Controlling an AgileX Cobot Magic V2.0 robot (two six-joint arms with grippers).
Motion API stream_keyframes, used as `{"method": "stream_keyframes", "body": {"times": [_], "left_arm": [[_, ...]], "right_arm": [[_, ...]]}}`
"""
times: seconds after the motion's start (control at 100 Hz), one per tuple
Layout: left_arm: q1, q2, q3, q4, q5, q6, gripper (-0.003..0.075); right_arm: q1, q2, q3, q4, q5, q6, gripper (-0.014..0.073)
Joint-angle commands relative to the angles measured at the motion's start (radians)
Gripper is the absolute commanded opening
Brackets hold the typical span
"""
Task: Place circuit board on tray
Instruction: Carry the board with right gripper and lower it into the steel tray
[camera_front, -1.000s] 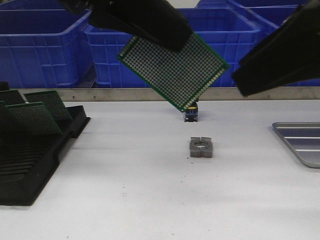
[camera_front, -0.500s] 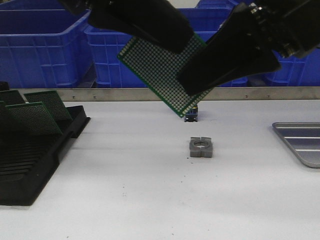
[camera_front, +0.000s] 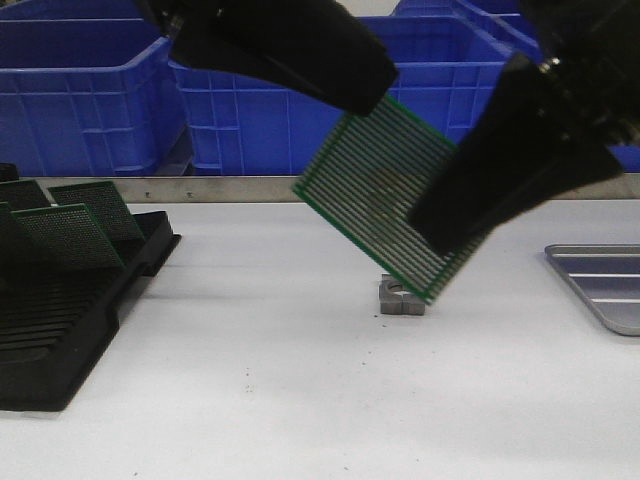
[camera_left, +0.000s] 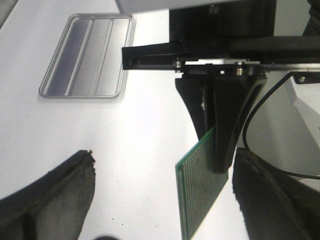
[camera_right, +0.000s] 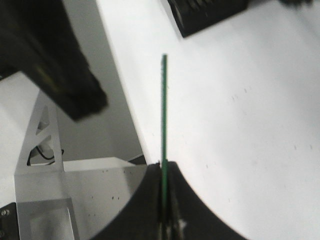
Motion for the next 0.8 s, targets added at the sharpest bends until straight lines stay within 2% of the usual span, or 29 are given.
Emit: {"method": "stream_keyframes", "body": {"times": [0.0, 0.09, 0.29, 0.49, 0.59, 0.79], "left_arm": [[-0.006, -0.033, -0.033, -0.067, -0.026, -0.003, 0.0536], [-0.006, -0.033, -0.033, -0.067, -0.027, -0.003, 0.0536], [-0.006, -0.033, -0.033, -0.067, -0.027, -0.003, 0.0536], [-0.006, -0.033, -0.033, -0.067, -0.023, -0.003, 0.0536], [-0.006, -0.033, -0.033, -0.067, -0.023, -0.003, 0.0536], [-0.006, -0.033, -0.033, -0.067, -0.023, -0.003, 0.0536]], "right_arm": [[-0.045, -0.020, -0.031, -0.070, 0.011, 0.140, -0.0063], [-0.110, -0.020, -0.031, -0.129, -0.019, 0.256, -0.0063], [-0.316, -0.008, -0.031, -0.130, -0.168, 0.436, -0.0063], [-0.454, 0.066, -0.031, -0.130, -0.336, 0.445, -0.0063], [-0.488, 0.123, -0.031, -0.129, -0.412, 0.445, -0.0063], [-0.520, 0.229, -0.031, -0.129, -0.470, 0.444, -0.0063]]}}
